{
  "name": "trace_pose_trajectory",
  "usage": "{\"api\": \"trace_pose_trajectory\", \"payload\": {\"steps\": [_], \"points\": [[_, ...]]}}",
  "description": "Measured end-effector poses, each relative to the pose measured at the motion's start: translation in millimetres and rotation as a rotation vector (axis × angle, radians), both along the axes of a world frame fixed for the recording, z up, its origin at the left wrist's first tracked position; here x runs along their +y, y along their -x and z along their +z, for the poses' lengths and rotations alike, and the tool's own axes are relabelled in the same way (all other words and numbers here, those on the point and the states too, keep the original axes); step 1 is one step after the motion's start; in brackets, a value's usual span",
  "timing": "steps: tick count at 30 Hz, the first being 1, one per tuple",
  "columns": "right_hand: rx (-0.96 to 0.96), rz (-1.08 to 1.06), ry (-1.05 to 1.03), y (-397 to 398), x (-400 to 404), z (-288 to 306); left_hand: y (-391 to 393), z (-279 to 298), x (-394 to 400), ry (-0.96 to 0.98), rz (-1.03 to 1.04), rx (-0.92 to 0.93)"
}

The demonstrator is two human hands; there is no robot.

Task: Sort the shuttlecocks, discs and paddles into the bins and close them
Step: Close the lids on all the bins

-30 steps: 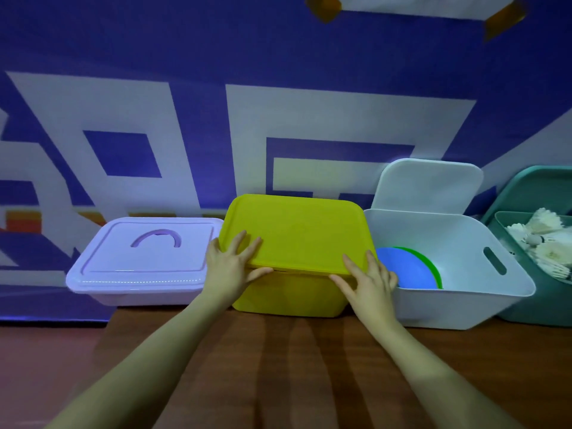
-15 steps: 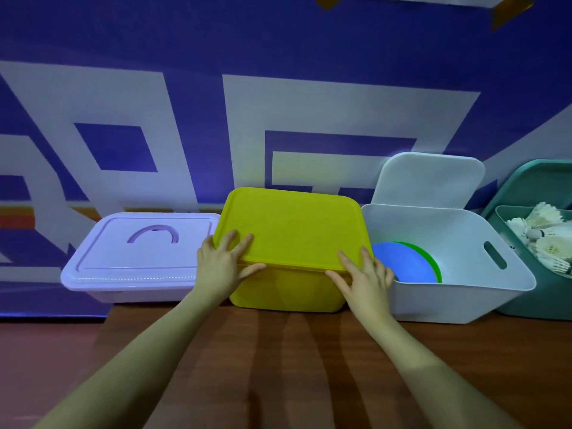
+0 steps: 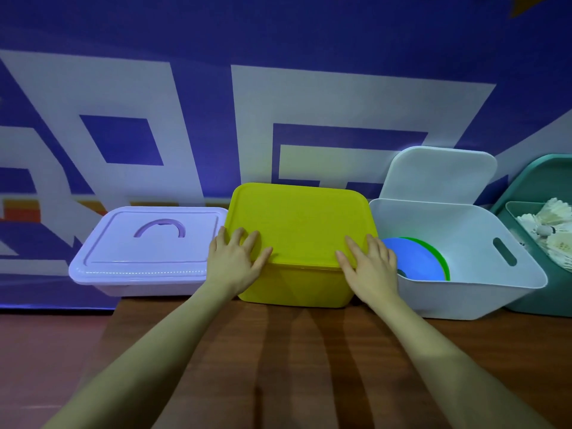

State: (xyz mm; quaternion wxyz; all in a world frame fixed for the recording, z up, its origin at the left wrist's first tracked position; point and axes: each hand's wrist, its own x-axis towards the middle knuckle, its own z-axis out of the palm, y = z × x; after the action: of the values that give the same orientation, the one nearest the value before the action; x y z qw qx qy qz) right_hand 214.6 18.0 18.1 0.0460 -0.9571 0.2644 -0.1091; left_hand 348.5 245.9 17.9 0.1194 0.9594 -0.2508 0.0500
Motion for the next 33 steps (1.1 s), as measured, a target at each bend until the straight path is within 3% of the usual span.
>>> {"api": "trace_pose_trajectory", "payload": {"steps": [9,22,33], "points": [[0.205,0.007,-0.127,-56,-29,16,-56,12,-24,-0.126,0.015,0.143],[0.194,0.061,-0.031,-105,-56,5,-100,-4,-45,-0.137,0.014,0.091],[0.227,0.056,-0.117,-106,-47,16,-93,7,-42,-0.079,-0.007,0.137]]}}
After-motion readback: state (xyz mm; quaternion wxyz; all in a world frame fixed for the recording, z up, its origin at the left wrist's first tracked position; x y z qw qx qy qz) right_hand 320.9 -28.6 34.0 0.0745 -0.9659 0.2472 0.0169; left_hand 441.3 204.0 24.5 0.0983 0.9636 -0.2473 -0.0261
